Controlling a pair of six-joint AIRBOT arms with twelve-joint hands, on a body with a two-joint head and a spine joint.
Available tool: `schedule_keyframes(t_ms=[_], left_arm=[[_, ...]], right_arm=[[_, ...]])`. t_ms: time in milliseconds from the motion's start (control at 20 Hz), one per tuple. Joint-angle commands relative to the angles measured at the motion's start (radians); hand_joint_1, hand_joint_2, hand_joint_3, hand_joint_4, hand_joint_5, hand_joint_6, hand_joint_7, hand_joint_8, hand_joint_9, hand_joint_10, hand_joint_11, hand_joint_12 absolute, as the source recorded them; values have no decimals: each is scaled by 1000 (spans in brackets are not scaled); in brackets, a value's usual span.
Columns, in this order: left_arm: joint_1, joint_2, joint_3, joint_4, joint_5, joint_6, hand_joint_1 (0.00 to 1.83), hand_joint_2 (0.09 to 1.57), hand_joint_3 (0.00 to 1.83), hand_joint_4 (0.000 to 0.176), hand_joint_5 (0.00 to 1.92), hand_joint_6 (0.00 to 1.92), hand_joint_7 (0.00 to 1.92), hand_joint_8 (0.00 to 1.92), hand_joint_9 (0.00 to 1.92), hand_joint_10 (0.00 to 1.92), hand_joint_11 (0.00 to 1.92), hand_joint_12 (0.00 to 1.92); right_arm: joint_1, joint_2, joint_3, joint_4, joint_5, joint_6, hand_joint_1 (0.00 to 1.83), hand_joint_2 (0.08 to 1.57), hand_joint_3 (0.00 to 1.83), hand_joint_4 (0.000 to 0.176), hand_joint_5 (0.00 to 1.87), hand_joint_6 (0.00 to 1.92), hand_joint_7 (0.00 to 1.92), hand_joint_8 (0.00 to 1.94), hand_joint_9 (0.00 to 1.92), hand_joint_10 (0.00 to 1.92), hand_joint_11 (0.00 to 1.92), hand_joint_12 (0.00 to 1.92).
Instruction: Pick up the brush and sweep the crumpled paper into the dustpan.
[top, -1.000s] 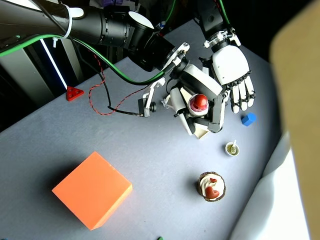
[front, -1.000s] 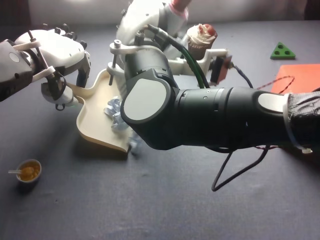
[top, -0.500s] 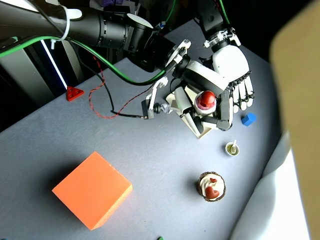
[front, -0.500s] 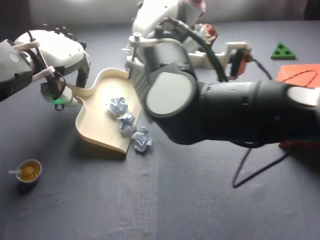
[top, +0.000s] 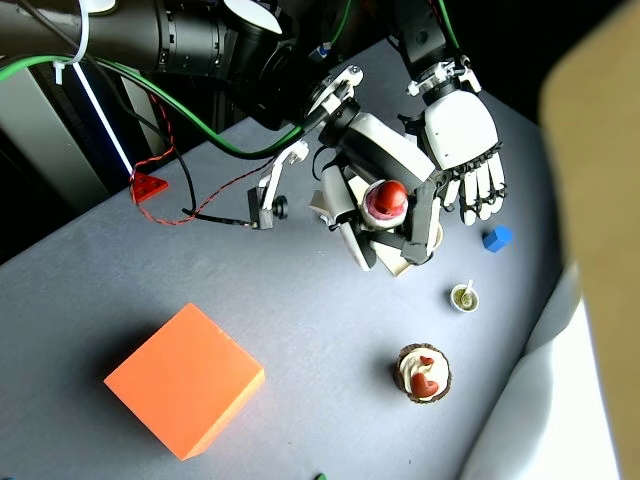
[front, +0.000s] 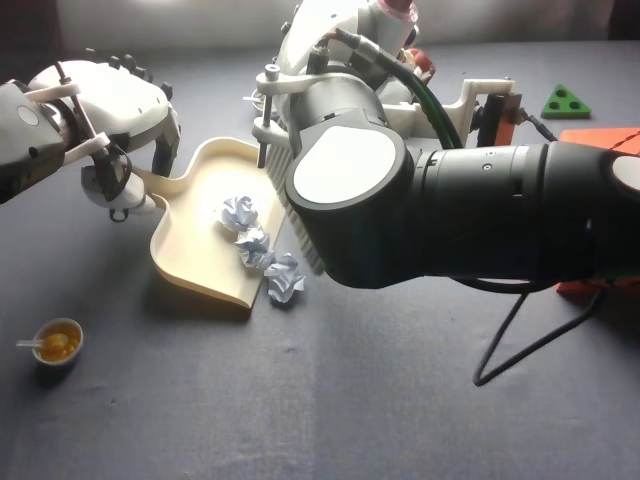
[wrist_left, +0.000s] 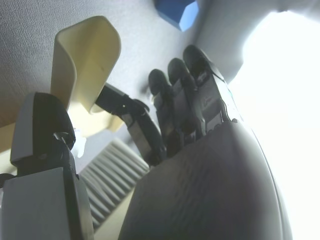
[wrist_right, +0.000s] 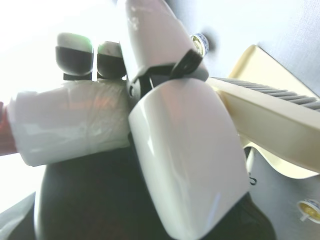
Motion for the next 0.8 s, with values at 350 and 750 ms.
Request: schedule_keyframes(t_ms=[350,750], left_arm=[[-5,4,0,18,-85,3,1134,1079,0,0,1065,838,445,4,300,5,108,433],[-4,5,-1,17,-89,3,1135,1089,2,0,1043,872,405,0,243,0,69,436]], right_arm=[[-6,31,-69,-102,-95,-97,1626,1157,0,176,1004,1921,1028,1941,1015,1921,1002,1921],[-35,14,-50,-81,-81,-92,1621,1176,3,176,999,1921,1029,1941,1018,1921,884,1921]])
